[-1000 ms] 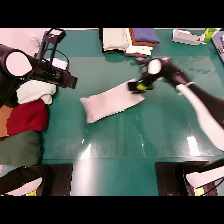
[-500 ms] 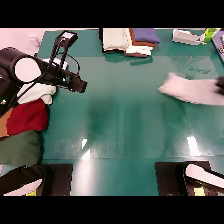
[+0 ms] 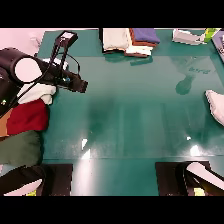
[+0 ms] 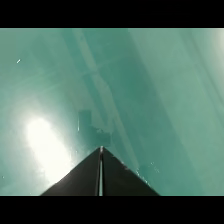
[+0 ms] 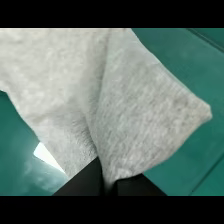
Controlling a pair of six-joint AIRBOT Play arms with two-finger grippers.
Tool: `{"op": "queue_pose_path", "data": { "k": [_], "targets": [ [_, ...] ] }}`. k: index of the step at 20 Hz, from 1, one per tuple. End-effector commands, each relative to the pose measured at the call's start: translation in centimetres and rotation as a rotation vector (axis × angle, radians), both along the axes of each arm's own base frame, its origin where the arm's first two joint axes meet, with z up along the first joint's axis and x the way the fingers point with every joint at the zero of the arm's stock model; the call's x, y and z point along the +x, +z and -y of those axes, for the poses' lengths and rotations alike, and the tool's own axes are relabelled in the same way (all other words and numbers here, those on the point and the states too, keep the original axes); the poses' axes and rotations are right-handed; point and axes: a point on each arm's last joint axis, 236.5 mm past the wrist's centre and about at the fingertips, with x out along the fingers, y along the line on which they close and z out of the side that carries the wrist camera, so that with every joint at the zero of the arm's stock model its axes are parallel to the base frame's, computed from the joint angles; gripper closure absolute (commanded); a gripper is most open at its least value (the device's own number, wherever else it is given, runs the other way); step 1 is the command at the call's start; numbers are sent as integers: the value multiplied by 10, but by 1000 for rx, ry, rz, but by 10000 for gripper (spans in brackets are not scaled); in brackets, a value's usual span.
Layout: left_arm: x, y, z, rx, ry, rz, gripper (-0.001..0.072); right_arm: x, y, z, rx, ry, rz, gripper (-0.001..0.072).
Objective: Fold the shirts.
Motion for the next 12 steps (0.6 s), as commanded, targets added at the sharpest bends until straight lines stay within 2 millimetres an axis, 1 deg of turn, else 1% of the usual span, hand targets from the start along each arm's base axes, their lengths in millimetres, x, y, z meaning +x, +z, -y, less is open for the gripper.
{"op": "queue_pose_path", "data": {
  "k": [1,2,3,4,5,6,7,8,9,10,12],
  "targets": [
    [-3,-2,-1,9,-1,-14,682,-41,-7,15,-56,-15,-153,699],
    [-4,-3,-2,11,-1,-18,682,-49,-6,20,-81,-14,-188,692],
    [-4,-3,-2,13,-1,-20,682,-55,-4,26,-102,-18,-205,590],
    [-4,-3,-2,13,-1,-20,682,-57,-3,29,-108,-31,-199,419],
    [-4,-3,-2,13,-1,-20,682,-58,1,32,-113,-43,-188,311],
    [-4,-3,-2,12,-1,-20,682,-55,6,35,-123,-45,-177,264],
    [-4,-3,-2,11,-1,-18,682,-46,13,34,-124,-38,-145,257],
    [-4,-3,-2,11,-1,-18,682,-27,19,28,-112,-24,-86,257],
    [-3,-3,-2,11,-1,-18,682,-5,24,16,-84,6,-22,258],
    [-4,-3,-2,11,-1,-18,681,19,28,0,-65,68,33,259],
    [-3,-3,-2,10,-1,-17,681,66,33,-50,-22,211,119,260]
  ]
}}
